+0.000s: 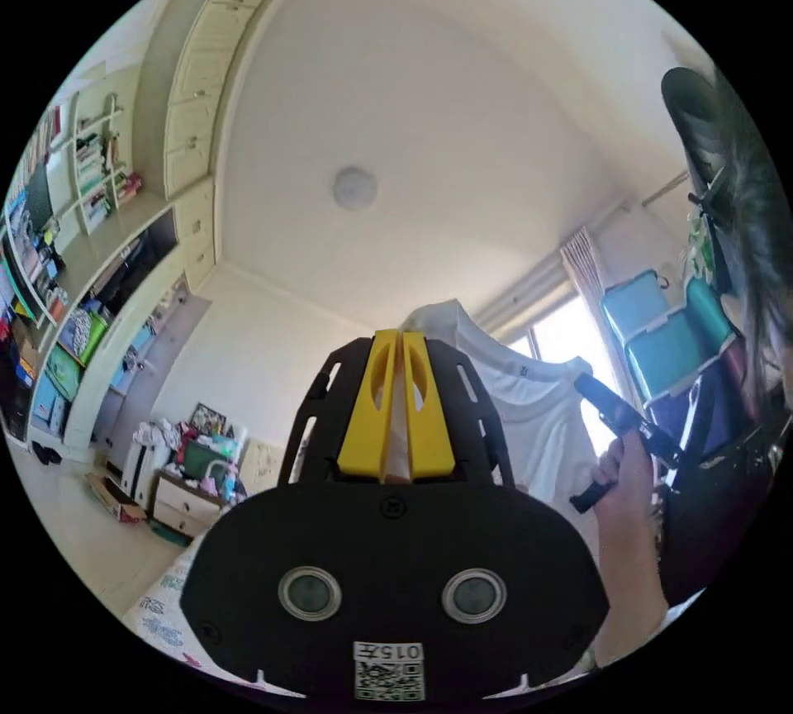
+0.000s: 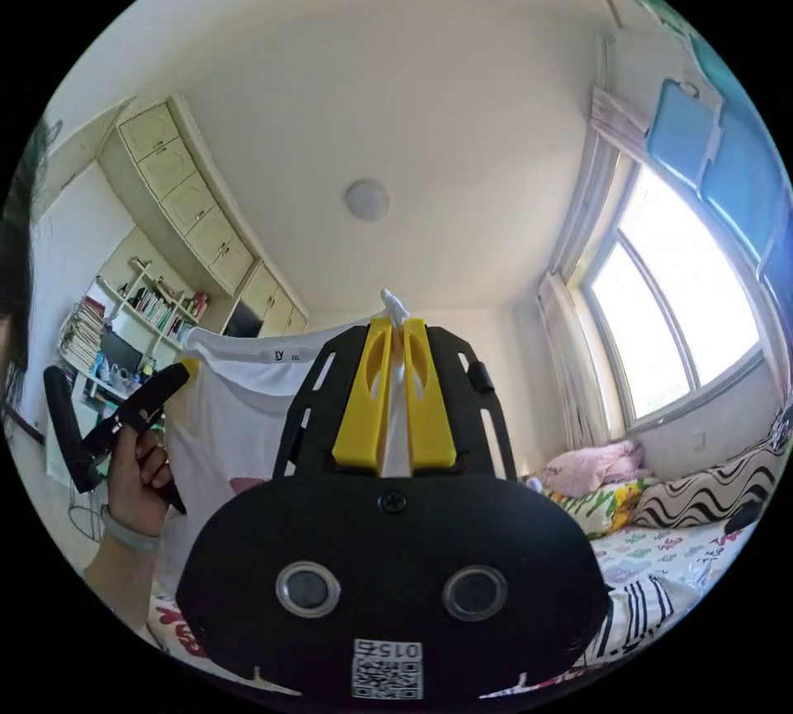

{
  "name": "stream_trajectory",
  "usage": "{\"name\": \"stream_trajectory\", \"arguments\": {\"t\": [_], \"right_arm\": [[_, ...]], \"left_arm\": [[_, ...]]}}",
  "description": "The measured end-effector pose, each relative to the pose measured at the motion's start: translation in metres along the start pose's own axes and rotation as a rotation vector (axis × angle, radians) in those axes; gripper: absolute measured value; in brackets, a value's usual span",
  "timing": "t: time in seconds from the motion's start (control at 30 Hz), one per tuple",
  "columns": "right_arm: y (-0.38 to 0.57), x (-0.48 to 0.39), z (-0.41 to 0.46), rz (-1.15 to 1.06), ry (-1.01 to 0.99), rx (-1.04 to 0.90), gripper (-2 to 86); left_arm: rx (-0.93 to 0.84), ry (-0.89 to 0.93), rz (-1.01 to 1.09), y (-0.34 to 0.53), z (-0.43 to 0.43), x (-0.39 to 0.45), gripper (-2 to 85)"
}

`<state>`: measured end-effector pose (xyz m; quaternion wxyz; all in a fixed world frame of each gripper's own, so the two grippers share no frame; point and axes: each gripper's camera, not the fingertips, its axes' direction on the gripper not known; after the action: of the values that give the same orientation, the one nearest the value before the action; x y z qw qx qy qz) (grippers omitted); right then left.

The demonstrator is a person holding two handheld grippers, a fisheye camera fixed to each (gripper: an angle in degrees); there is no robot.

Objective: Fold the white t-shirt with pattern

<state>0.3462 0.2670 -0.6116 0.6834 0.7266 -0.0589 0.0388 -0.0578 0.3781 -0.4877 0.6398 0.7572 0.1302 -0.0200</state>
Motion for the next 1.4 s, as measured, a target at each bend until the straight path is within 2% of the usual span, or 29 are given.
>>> {"name": "stream_trajectory", "arguments": {"t": [0.07, 0.17, 0.3, 0.5, 0.6, 0.73, 0.8, 0.87, 0.9, 0.93, 0.97, 1.03, 1.1, 1.17, 1.23, 1.33, 1.4], "right_arm": [[-0.006, -0.017, -0.005, -0.078, 0.028, 0.054, 0.5], [-0.004, -0.027, 0.003, -0.156, 0.034, 0.079, 0.5], [0.010, -0.024, 0.034, -0.178, -0.015, 0.056, 0.5], [0.080, -0.007, 0.135, -0.151, -0.059, -0.117, 0.6], [0.143, 0.011, 0.203, -0.093, -0.081, -0.288, 0.8], [0.271, 0.034, 0.311, -0.087, -0.064, -0.612, 1.7], [0.335, 0.049, 0.359, -0.017, -0.091, -0.786, 2.7], [0.426, 0.082, 0.413, 0.204, -0.144, -1.063, 6.3], [0.447, 0.091, 0.420, 0.259, -0.146, -1.124, 7.6], [0.479, 0.109, 0.427, 0.360, -0.128, -1.215, 9.5], [0.495, 0.122, 0.421, 0.423, -0.156, -1.214, 10.7], [0.502, 0.133, 0.404, 0.412, -0.266, -1.176, 10.6], [0.502, 0.138, 0.382, 0.331, -0.357, -1.229, 10.7], [0.494, 0.143, 0.337, 0.231, -0.443, -1.300, 11.3], [0.487, 0.151, 0.298, 0.214, -0.464, -1.362, 11.4], [0.484, 0.164, 0.230, 0.277, -0.490, -1.452, 11.2], [0.494, 0.166, 0.194, 0.309, -0.505, -1.548, 10.9]], "left_arm": [[0.107, -0.071, 0.101, -0.021, -0.023, 0.015, -0.7], [0.170, -0.124, 0.225, -0.035, -0.032, 0.020, -0.7], [0.140, -0.139, 0.301, -0.039, -0.015, 0.004, -0.7], [0.022, -0.233, 0.425, 0.005, 0.062, -0.030, -0.7], [-0.107, -0.272, 0.475, 0.055, 0.120, -0.057, -0.6], [-0.385, -0.315, 0.536, 0.164, 0.219, -0.110, 0.0], [-0.517, -0.347, 0.587, 0.223, 0.264, -0.135, 0.5], [-0.729, -0.389, 0.668, 0.311, 0.322, -0.172, 1.9], [-0.808, -0.390, 0.669, 0.332, 0.334, -0.184, 2.3], [-0.993, -0.383, 0.638, 0.369, 0.354, -0.209, 3.6], [-1.116, -0.373, 0.588, 0.391, 0.364, -0.230, 5.0], [-1.111, -0.337, 0.545, 0.395, 0.358, -0.248, 6.5], [-1.116, -0.229, 0.517, 0.385, 0.343, -0.262, 7.2], [-1.221, -0.072, 0.500, 0.363, 0.314, -0.275, 8.2], [-1.326, 0.012, 0.496, 0.346, 0.281, -0.283, 8.7], [-1.564, 0.113, 0.348, 0.326, 0.223, -0.308, 9.7], [-1.644, 0.138, 0.207, 0.316, 0.186, -0.327, 10.2]]}}
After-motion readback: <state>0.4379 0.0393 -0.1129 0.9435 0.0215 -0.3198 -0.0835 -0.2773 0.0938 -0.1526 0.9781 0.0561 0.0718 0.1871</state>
